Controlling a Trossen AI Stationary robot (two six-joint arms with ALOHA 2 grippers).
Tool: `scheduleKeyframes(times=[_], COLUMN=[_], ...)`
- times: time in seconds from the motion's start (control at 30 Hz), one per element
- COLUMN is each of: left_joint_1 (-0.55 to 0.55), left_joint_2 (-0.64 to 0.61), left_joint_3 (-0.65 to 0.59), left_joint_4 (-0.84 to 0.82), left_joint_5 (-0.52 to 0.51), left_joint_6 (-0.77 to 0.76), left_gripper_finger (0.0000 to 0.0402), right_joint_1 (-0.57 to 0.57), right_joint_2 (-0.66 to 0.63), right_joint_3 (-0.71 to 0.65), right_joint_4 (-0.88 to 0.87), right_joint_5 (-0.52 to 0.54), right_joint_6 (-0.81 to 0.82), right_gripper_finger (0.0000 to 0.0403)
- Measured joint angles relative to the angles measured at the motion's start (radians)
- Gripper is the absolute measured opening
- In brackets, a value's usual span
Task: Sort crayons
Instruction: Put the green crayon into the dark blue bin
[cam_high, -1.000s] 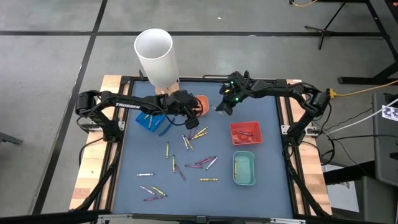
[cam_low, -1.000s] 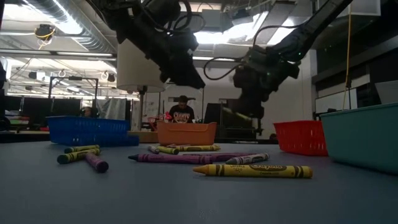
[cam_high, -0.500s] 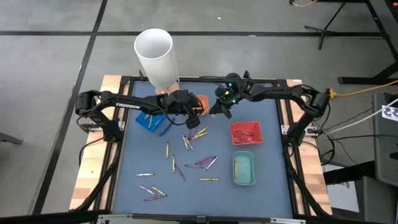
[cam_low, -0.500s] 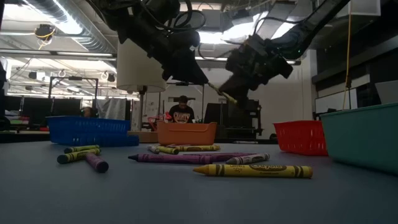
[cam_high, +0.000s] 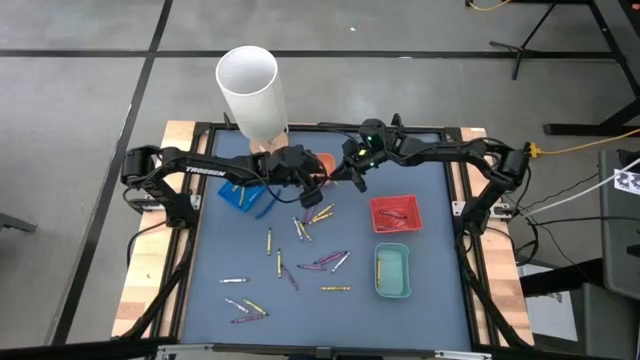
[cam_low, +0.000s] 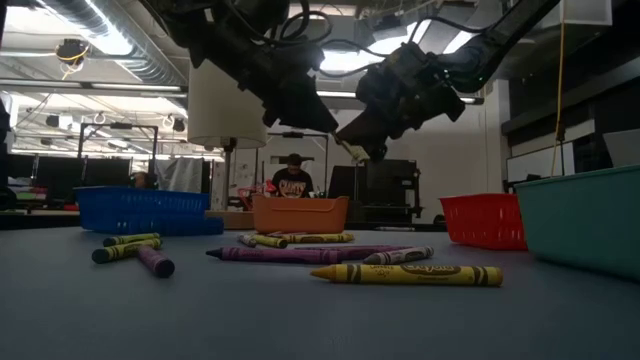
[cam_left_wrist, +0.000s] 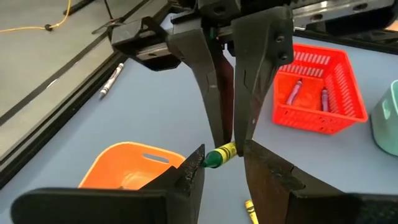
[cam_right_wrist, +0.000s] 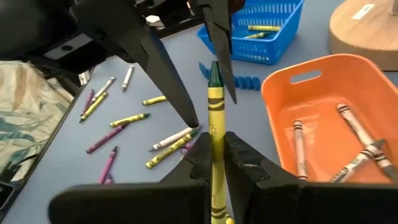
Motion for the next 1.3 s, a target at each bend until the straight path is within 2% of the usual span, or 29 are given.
scheduleKeyframes(times=[0.17, 0.37, 0.5, 0.73, 0.9, 1.03, 1.3], left_joint_1=[0.000, -0.001, -0.001, 0.002, 0.017, 0.034, 0.036], left_joint_2=[0.000, 0.000, 0.000, 0.000, 0.000, 0.000, 0.001], left_joint_3=[0.000, 0.000, 0.000, 0.000, 0.000, 0.000, 0.000], left_joint_4=[-0.008, -0.006, 0.021, 0.077, 0.102, 0.131, 0.196], left_joint_5=[-0.013, -0.028, -0.042, -0.226, -0.315, -0.309, -0.282], left_joint_6=[-0.085, -0.173, -0.178, -0.178, -0.234, -0.305, -0.307], left_gripper_finger=[0.0096, 0.0096, 0.0096, 0.0096, 0.0096, 0.0096, 0.0096], right_joint_1=[-0.006, -0.005, -0.005, -0.003, -0.003, 0.012, 0.038], right_joint_2=[-0.016, -0.064, -0.084, -0.084, -0.083, -0.083, -0.083], right_joint_3=[-0.001, -0.001, -0.001, -0.001, -0.001, -0.001, -0.001], right_joint_4=[-0.004, 0.006, 0.009, -0.008, 0.031, 0.065, 0.111], right_joint_5=[0.044, 0.224, 0.345, 0.475, 0.479, 0.493, 0.496], right_joint_6=[-0.052, -0.123, -0.127, -0.125, -0.124, -0.124, -0.127], right_gripper_finger=[0.0021, 0.0021, 0.0021, 0.0021, 0.0021, 0.0021, 0.0021])
